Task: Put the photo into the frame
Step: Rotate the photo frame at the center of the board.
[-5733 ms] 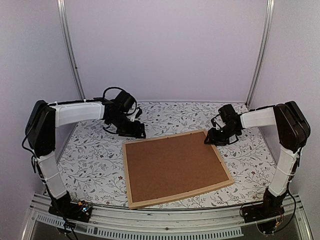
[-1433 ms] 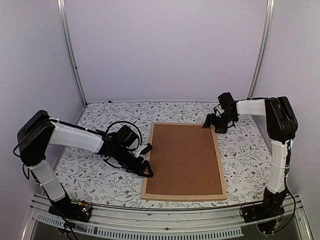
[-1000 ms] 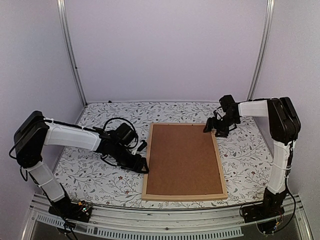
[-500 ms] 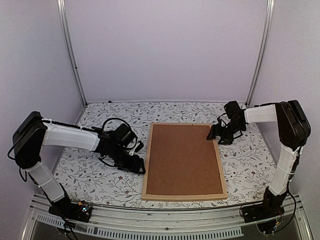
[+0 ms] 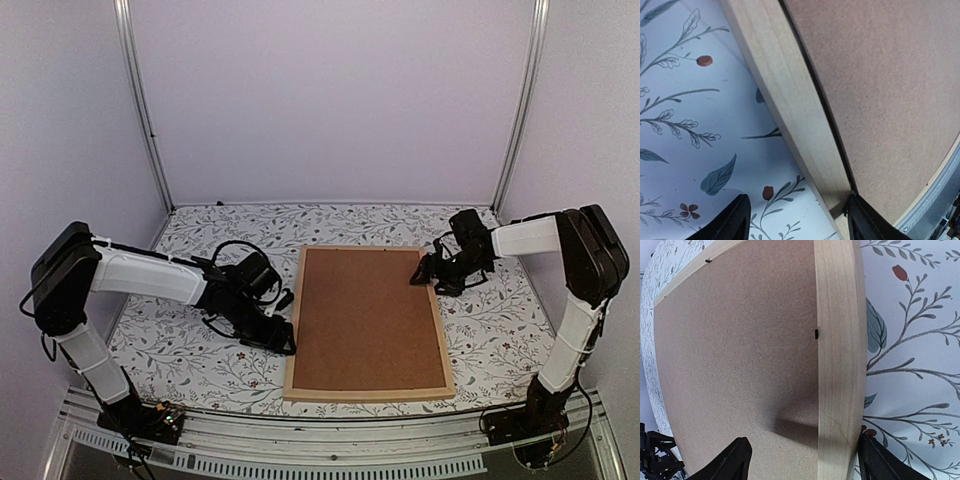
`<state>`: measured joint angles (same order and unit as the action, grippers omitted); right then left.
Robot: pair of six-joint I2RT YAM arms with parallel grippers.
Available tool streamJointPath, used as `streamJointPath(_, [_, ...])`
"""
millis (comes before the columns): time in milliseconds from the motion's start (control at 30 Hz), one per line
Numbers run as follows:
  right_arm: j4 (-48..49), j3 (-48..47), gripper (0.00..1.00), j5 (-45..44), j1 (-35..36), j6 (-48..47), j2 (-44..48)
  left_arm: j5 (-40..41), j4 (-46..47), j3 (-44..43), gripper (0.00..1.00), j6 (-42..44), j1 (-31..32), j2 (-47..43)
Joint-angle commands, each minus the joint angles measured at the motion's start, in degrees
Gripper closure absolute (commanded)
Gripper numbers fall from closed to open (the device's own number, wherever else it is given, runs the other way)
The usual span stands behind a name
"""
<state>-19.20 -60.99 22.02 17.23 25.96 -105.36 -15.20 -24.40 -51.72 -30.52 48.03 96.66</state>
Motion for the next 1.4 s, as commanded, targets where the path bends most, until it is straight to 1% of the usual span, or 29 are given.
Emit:
streamJointPath(0, [0.9,2.2,0.24,2.1,1.7,2.0,0.4,-2.1,0.5,-0.8,0.32,-0.8,1.7,2.6])
streamJointPath(233, [3.6,5.3,0.24,3.0,3.1,3.9,0.8,-4.5,4.1,-0.2,0.32,-1.9,2.1,2.3])
streamJointPath(467, [8.7,9.4,0.25,4.6,5.4,7.7,1.4,-8.1,8.0,-0.3,0.31,-2.8,2.0,2.7])
streamJointPath(633, [11.1,11.0,0.26,5.0,7.9,10.2,1.6,-7.8,7.7,-0.9,0.31,-4.6,2.1,3.7])
streamJointPath(767, [11.6,11.8,0.26,4.7,8.3,10.8,1.8,-5.1,6.0,-1.0,0.32,-4.7,2.1,3.1])
streamJointPath(900, [10.2,11.0,0.25,3.7,8.3,10.2,2.4,-2.0,4.6,-1.5,0.31,-4.6,2.1,0.5])
streamJointPath(1000, [7.9,9.2,0.23,2.3,8.2,9.0,3.3,0.7,3.2,-1.6,0.30,-4.5,2.1,-1.5])
streamJointPath(1167, [2.3,6.0,0.18,-1.5,7.0,6.1,6.4,4.6,1.6,-0.5,0.22,-4.5,2.1,-6.3])
streamJointPath(1233, [-0.1,4.8,0.17,-3.5,6.9,5.0,7.8,5.5,1.1,0.4,0.19,-4.3,2.0,-8.4])
streamJointPath(1367, [-4.2,3.1,0.15,-6.6,7.0,3.2,10.8,4.9,-0.9,1.5,0.18,-4.5,1.9,-10.5])
